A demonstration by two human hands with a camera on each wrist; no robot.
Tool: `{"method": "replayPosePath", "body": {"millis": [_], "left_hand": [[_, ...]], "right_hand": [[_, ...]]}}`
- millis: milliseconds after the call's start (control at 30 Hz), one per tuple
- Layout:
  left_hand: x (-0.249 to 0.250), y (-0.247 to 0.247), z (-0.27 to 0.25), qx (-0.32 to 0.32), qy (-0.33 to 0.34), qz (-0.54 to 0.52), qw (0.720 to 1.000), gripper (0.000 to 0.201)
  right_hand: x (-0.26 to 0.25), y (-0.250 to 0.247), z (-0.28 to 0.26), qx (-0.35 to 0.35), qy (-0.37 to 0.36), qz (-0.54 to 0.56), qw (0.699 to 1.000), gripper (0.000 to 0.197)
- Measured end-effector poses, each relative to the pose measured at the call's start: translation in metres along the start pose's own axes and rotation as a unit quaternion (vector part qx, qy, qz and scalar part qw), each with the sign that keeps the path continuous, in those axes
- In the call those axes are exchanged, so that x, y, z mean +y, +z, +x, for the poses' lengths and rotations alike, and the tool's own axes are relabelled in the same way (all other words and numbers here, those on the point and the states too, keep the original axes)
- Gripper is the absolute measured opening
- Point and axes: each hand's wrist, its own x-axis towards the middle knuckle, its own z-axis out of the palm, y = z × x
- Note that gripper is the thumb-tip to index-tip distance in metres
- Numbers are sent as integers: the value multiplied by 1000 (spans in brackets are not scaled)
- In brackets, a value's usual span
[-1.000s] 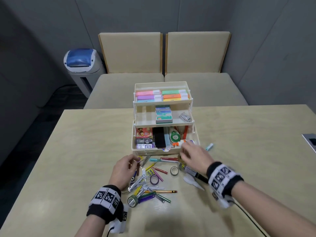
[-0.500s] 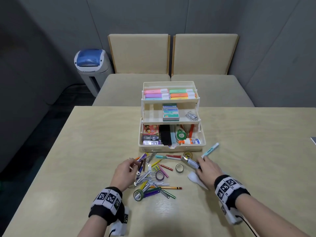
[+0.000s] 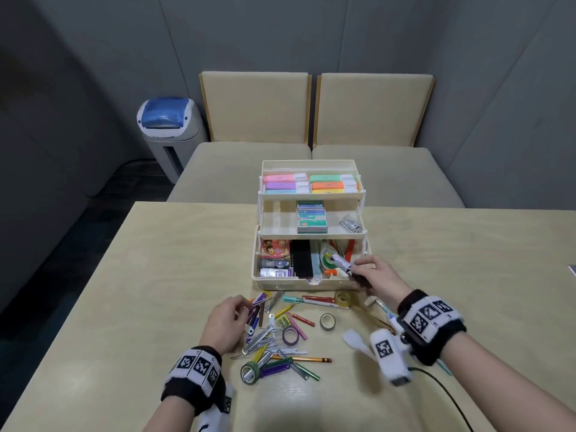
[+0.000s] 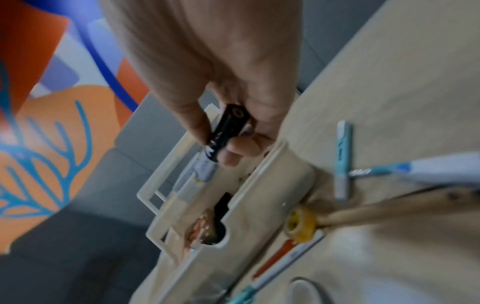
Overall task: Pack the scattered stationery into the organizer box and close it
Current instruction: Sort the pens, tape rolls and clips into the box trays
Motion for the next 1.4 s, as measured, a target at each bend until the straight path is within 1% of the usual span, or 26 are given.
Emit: {"method": "replayPosePath", "body": {"millis": [33,100,133,200,267,300,367,433,667,800,933,1033,1100,1167,1233,1300,1333,1400], "left_hand": [[0,0,3,2,4,1,1000,16],[1,-2,8,4,3,-3,1000,17],[1,-3,9,5,2,-4,1000,17],[-4,-4,13,8,0,1,1000,16],[-9,-4,14,7,-5,5,1000,16],[-12,-4,15,6,-8,8,1000,16],[-18,-3,16,5,-12,10,1000,16],[-20,-3,16,4,-18,9,1000,16],[-24,-1,22,-4,-17,6,1000,17],[-24,2,23,-6,-16,1,1000,17],[-23,3,20,2,-13,0,1000,17],[-22,1,15,33,-21,3,999,17],[-24,-1,12,76,-41,-5,996,17],[-28,-3,9,111,-68,-10,991,16],[-34,-4,5,125,-86,-15,988,15],[-39,-5,2,120,-99,-5,988,13],[-41,-5,0,111,-110,5,988,11],[-45,-4,-5,82,-132,28,987,11]], "right_hand": [[-3,8,8,-2,2,-24,1000,12],[-10,26,21,13,-34,-134,990,9],[-12,34,25,26,-58,-209,976,10],[-16,50,29,68,-91,-347,931,7],[-15,63,33,115,-119,-425,890,6],[-14,69,37,131,-120,-439,881,8],[-9,76,47,152,-108,-432,882,9],[-6,82,57,150,-98,-429,885,10],[-2,87,68,59,-106,-481,869,16],[-2,87,72,36,-121,-497,858,23],[-9,86,66,12,-127,-500,857,25],[-7,77,49,17,-151,-469,870,24],[-2,68,31,30,-194,-442,876,23],[7,59,10,24,-245,-415,876,18],[19,49,-11,-13,-271,-401,875,11],[35,44,-29,-74,-245,-404,878,7],[44,43,-36,-107,-223,-416,875,6],[66,46,-48,-166,-196,-451,855,6]]}}
